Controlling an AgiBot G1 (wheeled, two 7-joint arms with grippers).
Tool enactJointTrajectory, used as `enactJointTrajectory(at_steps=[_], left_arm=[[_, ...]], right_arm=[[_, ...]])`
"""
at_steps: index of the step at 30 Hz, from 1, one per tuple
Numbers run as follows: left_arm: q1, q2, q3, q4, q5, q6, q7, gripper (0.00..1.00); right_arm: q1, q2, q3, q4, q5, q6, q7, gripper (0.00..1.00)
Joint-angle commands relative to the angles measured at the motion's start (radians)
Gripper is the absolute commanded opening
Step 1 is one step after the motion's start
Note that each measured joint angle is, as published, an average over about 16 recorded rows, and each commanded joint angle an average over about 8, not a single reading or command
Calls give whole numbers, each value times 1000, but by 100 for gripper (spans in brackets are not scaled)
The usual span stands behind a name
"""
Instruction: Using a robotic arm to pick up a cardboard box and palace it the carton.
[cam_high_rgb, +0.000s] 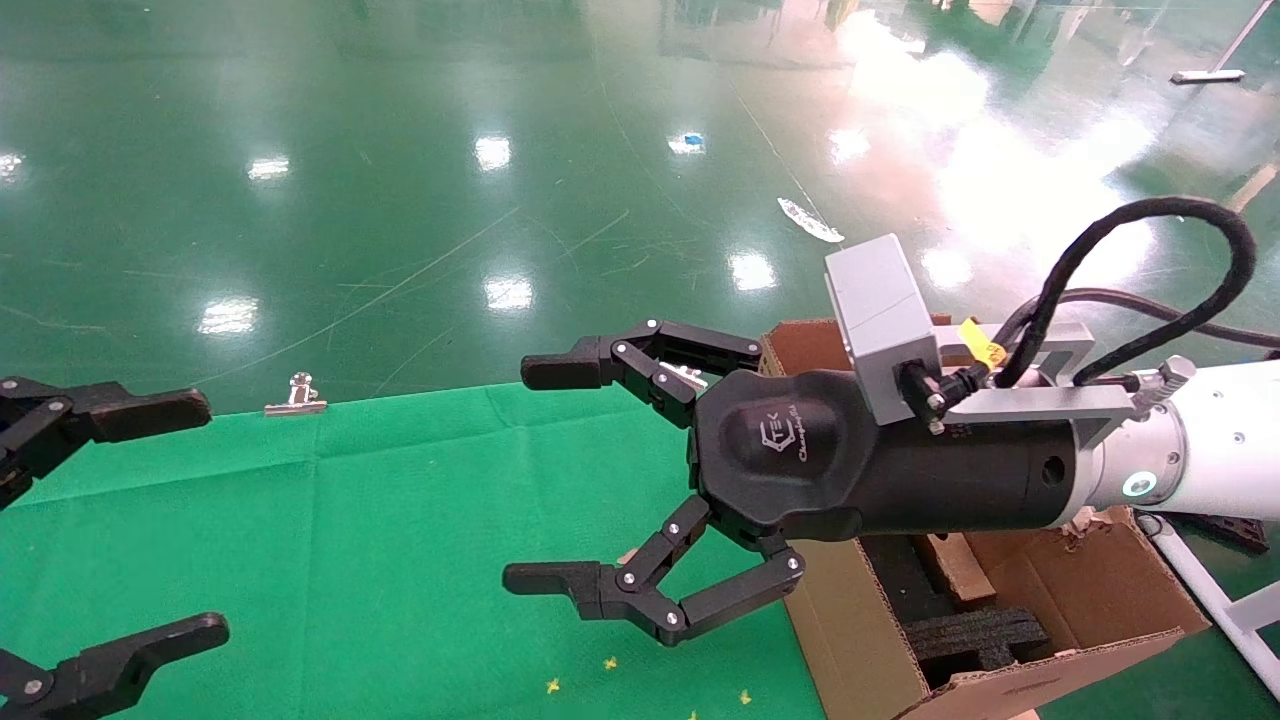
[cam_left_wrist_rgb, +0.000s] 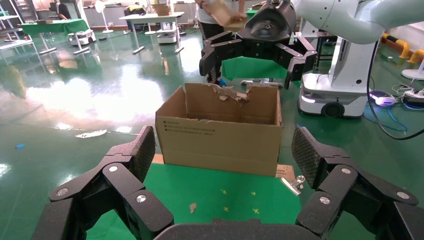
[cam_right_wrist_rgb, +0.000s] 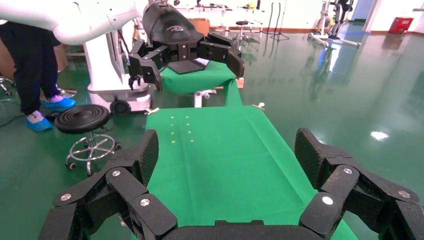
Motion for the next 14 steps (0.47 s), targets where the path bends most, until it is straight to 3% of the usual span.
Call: enactJointTrajectory(at_steps=[1,14], left_arm=[[0,0,0,0,0,0,0,100],[0,0,0,0,0,0,0,100]], right_arm=[[0,0,0,0,0,0,0,100],[0,0,0,0,0,0,0,100]])
